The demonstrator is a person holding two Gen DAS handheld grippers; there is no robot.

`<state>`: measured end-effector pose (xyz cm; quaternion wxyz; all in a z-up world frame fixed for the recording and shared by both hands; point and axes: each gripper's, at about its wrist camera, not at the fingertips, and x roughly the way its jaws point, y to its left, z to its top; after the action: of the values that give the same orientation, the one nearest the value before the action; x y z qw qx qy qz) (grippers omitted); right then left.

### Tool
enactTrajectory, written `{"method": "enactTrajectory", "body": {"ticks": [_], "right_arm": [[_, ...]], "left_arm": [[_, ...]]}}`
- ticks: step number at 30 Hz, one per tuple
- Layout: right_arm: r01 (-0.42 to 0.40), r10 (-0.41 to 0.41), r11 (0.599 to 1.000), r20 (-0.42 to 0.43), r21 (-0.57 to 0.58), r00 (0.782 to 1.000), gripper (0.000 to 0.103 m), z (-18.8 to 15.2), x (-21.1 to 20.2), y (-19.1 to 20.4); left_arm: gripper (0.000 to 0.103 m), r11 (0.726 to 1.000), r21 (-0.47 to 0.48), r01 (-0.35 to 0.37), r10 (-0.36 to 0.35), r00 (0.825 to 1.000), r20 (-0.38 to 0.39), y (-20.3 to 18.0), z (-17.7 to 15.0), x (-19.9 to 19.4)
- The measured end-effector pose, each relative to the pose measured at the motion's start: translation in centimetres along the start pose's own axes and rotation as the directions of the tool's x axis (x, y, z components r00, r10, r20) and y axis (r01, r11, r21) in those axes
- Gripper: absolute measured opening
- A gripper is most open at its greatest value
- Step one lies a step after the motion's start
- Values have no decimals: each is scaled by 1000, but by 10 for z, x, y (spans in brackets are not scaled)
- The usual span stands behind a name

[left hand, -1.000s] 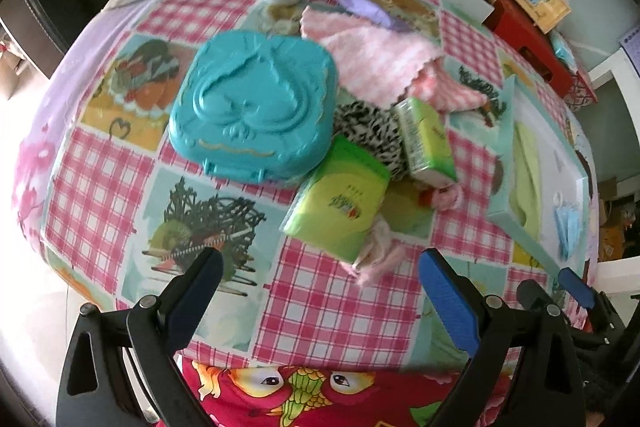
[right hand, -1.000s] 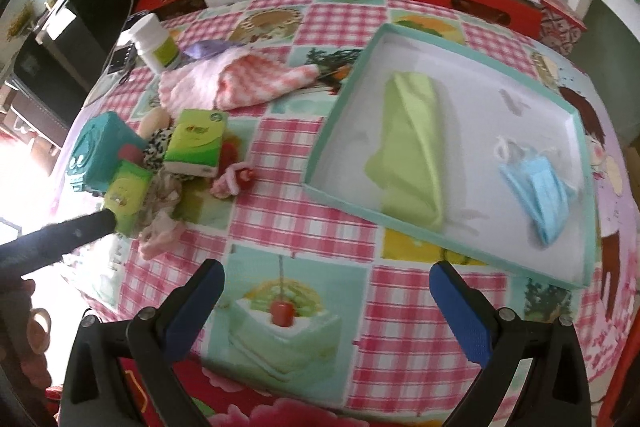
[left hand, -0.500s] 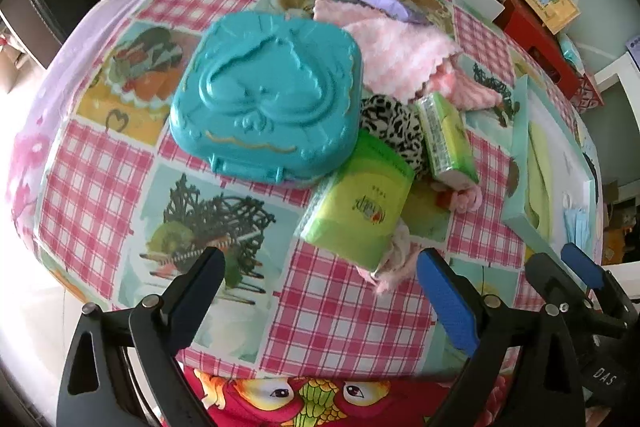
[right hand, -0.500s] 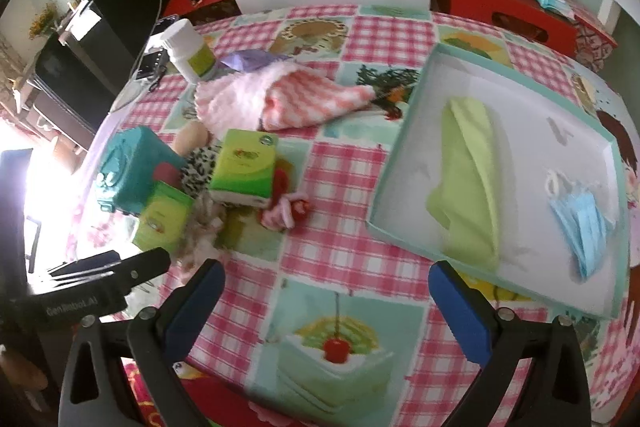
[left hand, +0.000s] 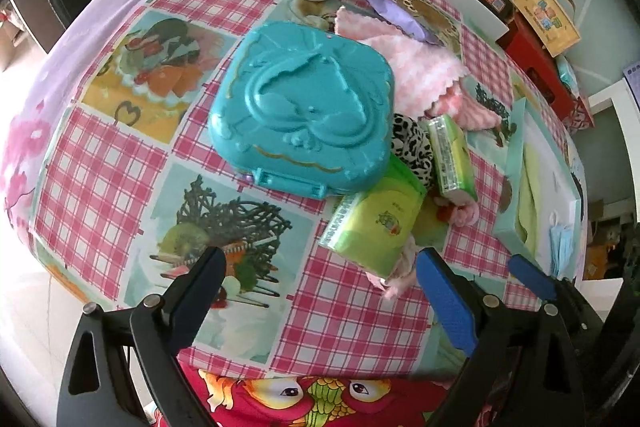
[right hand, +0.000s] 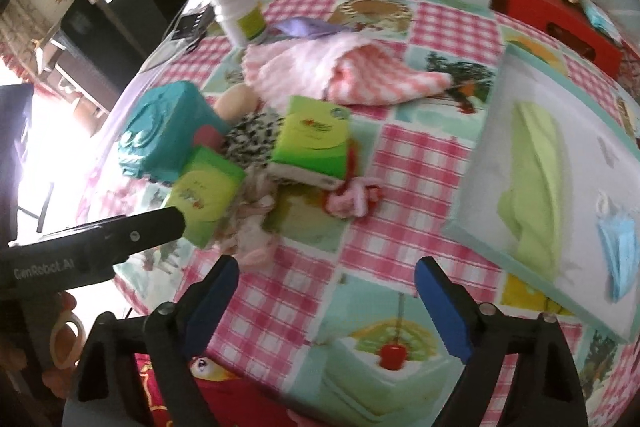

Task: Organize soft objects
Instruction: 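Close right gripper on the pink floral cloth while left tool approaches the green tissue pack, then lift the floral cloth with right gripper while left gripper grasps the green tissue pack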

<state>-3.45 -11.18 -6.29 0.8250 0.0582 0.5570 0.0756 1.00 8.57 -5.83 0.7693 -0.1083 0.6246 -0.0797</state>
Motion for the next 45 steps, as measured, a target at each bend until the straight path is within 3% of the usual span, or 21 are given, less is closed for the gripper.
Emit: {"method": "enactTrajectory", "body": {"ticks": [6, 13, 17, 21, 23, 29, 35, 45], "right_arm": [[-46, 44, 997, -31, -66, 999, 86, 4, 15, 26], [-73, 68, 995, -77, -66, 995, 76, 9, 38, 39], [-66, 58, 995, -94, -81, 994, 58, 13, 50, 49], [-70, 60, 993, -109, -93, 992, 48, 14, 59, 55], [-70, 60, 993, -112, -93, 992, 36, 14, 61, 57], [-82, 76, 995, -114, -52, 991, 20, 12, 64, 50], [-70, 68, 997, -114, -22, 991, 14, 8, 62, 36], [-40, 46, 998, -109, 57, 993, 13, -7, 52, -4]], "left_arm": [[96, 1000, -22, 4, -4, 1000, -1, 14, 2, -3], [96, 999, -48, 5, -5, 1000, -9, 30, 4, -2], [96, 998, -61, 15, -15, 1000, -14, 35, 5, -1], [96, 998, -67, 19, -20, 1000, -14, 37, 4, -1], [96, 998, -64, 21, -23, 1000, -18, 37, 3, -1], [96, 999, -33, 19, -21, 999, -37, 24, 5, 8], [96, 1000, 6, 18, -17, 998, -66, 10, 2, 16], [96, 1000, -1, 20, -20, 995, -102, -10, 10, 31]]}}
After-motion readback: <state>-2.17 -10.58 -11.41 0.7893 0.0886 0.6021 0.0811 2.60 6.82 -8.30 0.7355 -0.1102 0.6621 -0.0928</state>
